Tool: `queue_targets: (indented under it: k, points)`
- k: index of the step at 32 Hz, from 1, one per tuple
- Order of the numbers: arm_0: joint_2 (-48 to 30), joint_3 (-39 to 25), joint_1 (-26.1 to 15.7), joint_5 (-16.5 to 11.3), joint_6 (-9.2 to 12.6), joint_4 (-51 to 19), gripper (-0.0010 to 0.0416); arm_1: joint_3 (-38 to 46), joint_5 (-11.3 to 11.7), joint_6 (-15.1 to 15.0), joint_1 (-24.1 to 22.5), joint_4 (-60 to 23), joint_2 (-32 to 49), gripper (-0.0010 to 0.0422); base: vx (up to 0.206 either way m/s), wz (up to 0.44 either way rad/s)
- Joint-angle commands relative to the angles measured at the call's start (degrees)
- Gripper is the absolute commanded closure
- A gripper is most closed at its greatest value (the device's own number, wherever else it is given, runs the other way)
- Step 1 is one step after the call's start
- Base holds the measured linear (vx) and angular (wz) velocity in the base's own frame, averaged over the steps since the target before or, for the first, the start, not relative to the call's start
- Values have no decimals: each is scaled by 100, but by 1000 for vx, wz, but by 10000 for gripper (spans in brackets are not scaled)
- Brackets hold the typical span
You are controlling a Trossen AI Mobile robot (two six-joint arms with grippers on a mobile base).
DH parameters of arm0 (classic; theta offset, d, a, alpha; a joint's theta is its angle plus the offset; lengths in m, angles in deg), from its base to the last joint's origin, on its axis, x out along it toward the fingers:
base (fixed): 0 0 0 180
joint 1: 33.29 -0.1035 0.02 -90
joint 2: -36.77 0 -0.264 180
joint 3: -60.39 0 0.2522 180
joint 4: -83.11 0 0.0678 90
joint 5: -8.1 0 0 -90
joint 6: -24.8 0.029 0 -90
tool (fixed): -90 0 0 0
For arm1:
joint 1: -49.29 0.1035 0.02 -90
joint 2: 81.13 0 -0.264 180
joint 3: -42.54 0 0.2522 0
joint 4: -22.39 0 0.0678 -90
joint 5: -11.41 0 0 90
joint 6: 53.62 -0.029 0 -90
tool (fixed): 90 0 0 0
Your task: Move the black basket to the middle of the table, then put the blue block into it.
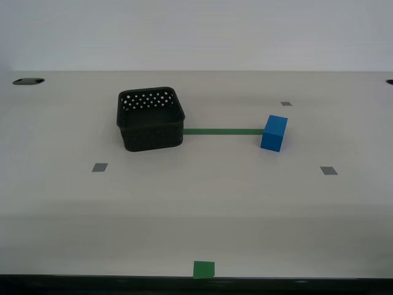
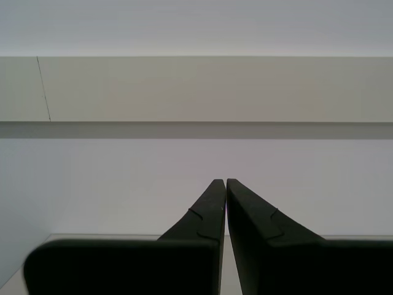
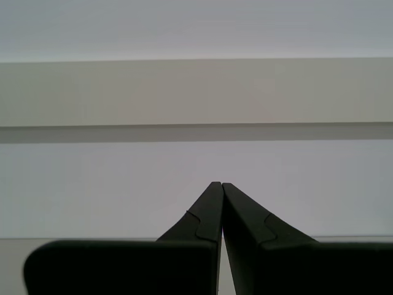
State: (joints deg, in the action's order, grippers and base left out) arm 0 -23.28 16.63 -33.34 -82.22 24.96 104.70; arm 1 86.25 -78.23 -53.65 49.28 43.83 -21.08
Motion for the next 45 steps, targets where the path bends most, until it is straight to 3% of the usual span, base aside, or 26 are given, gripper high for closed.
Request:
queue_targets:
  k: [1, 18, 22, 24, 30, 34, 38, 43, 45]
  points:
    - [0, -4, 0, -2, 0, 20, 405, 4, 7, -4, -2, 22, -2, 412, 0, 0]
    - [0, -4, 0, -2, 0, 9, 405, 4, 2, 186, -4, -105, -2, 412, 0, 0]
    - [0, -4, 0, -2, 4, -20, 406, 131, 2, 293, -9, -739, -2, 412, 0, 0]
    - [0, -13, 0, -2, 4, -173, 405, 315, 2, 354, -11, -1432, -2, 412, 0, 0]
    - [0, -256, -7, -2, 26, -1364, 405, 1067, 2, 369, -15, -3630, 15, 412, 0, 0]
    - [0, -586, -11, -2, 227, -2391, 405, 1528, 2, 444, -17, -4675, 15, 412, 0, 0]
    - [0, -966, -20, -4, 411, -3438, 406, 1792, 2, 461, -20, -5257, 15, 412, 0, 0]
    - [0, -1517, -42, -4, 450, -4730, 406, 1904, 2, 719, -52, -5751, 101, 412, 0, 0]
    - [0, -1759, -44, -4, 474, -5237, 405, 1902, -160, 822, -59, -6004, 326, 412, 0, 0]
